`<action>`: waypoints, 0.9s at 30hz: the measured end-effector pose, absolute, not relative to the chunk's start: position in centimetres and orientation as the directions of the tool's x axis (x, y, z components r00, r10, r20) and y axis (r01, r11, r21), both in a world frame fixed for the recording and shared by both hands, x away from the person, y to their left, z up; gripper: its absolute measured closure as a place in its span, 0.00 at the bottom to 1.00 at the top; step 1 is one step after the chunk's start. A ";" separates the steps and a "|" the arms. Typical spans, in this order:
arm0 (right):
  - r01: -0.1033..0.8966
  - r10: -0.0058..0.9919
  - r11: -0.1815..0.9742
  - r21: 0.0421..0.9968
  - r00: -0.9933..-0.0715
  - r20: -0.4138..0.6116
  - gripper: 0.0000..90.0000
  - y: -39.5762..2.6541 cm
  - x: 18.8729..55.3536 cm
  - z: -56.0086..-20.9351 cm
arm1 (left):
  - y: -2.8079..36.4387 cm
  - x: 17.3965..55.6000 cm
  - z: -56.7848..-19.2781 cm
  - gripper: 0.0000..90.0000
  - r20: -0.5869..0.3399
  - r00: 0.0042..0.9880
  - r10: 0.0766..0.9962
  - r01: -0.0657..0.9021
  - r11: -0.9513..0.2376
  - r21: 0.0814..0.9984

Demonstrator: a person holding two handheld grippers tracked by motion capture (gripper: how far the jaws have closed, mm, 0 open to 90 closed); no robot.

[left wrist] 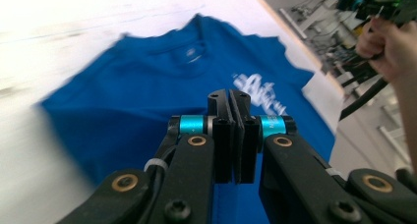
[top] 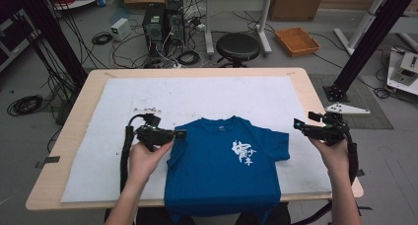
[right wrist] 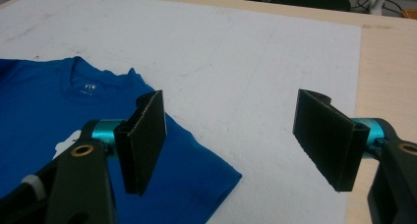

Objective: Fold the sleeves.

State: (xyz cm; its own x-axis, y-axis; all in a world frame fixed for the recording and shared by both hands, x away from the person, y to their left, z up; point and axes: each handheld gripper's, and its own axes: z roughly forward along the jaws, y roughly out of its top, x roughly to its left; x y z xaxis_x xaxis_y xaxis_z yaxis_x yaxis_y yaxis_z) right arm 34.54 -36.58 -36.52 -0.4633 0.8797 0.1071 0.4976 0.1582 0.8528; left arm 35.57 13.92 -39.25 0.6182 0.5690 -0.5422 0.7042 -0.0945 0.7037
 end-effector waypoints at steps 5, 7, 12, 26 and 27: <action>0.503 0.882 0.151 0.851 -0.457 0.113 0.31 -36.9 34.6 -36.7 | 10.4 36.8 -40.8 0.98 -0.550 0.631 0.547 0.711 -0.124 0.693; 0.510 0.884 0.151 0.847 -0.453 0.116 0.31 -37.0 34.7 -37.0 | 9.7 37.1 -41.3 0.83 -0.539 0.646 0.540 0.699 -0.133 0.703; 0.522 0.891 0.139 0.842 -0.437 0.123 0.31 -37.2 34.8 -37.2 | 9.8 36.5 -40.7 0.67 -0.439 0.706 0.555 0.602 -0.145 0.785; 0.654 0.893 0.148 0.742 -0.411 0.184 0.56 -37.4 36.5 -40.7 | 17.9 33.0 -38.3 0.46 -0.085 0.697 0.712 0.336 -0.220 0.916; 0.656 0.895 0.149 0.740 -0.408 0.182 0.57 -37.2 36.7 -41.1 | 18.4 33.0 -38.2 0.46 -0.072 0.694 0.716 0.331 -0.230 0.915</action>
State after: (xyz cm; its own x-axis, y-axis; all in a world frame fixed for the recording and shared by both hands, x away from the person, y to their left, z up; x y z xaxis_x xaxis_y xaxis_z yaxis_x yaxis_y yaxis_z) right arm 36.75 -37.24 -41.06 -0.4076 0.8949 0.1819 0.6563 0.1485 0.7398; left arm 32.96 18.37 -38.24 0.6944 0.7160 -0.0715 0.3311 -0.2297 0.9152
